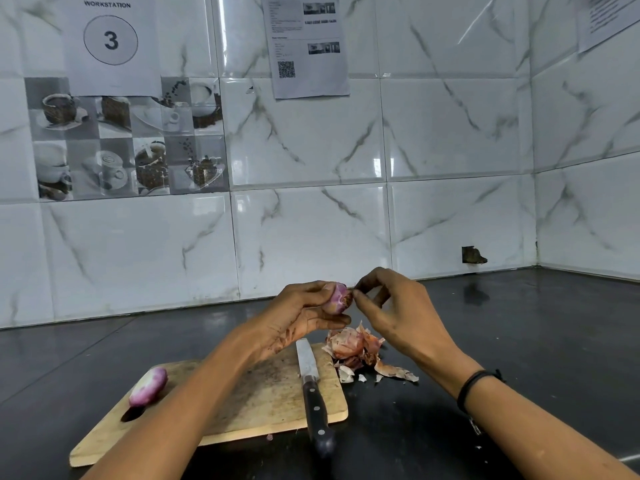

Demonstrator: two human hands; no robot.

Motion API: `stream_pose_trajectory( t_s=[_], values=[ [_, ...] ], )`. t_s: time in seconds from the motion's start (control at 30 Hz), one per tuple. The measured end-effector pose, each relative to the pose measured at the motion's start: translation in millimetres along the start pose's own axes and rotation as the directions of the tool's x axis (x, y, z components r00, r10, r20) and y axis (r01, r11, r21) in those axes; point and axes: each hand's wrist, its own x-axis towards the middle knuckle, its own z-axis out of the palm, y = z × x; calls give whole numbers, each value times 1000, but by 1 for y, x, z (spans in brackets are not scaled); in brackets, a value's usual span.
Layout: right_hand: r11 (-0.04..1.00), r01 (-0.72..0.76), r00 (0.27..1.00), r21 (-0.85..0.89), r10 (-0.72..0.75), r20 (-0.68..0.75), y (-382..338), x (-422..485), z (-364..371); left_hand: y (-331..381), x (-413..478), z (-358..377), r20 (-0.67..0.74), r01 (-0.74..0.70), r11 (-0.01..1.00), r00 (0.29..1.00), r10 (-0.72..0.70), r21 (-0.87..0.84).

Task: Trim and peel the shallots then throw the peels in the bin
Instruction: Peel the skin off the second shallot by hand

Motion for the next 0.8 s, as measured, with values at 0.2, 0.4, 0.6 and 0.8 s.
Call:
stream_pose_trajectory(
  t_s=[0.2,0.4,0.6,0.8],
  values=[
    [998,-57,998,-20,58,30,3,-1,-2,3,-4,4,-14,13,1000,1000,-13,-16],
    [997,-57,991,49,51,127,-7,-8,-5,6,-13,12,-21,21,990,1000,-18,138],
    [991,50,967,123,-79,242,-27,-14,-5,14,-33,13,-174,28,915,984,47,403],
    [987,85,947,138,-123,297,-46,-17,7,21,-68,-1,-181,21,740,974,137,673]
  ],
)
